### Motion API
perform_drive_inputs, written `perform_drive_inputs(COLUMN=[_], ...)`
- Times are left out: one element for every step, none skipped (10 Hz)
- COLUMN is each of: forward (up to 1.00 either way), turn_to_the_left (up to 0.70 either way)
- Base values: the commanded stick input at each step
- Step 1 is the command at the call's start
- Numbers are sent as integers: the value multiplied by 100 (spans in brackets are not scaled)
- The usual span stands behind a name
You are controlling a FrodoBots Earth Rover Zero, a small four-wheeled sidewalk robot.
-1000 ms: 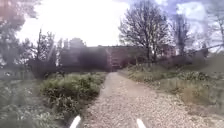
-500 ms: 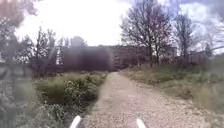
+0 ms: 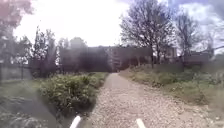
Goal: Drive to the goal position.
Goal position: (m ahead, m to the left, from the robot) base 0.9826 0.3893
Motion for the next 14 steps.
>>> perform_drive_inputs(forward=[70, 70, 70, 70, 70, 70, 70, 70, 70, 61, 48, 35, 22, 9], turn_to_the_left=[0, 0, 0, 0, 0, 0, 0, 0, 0, 0, 0, 0, 0, 0])
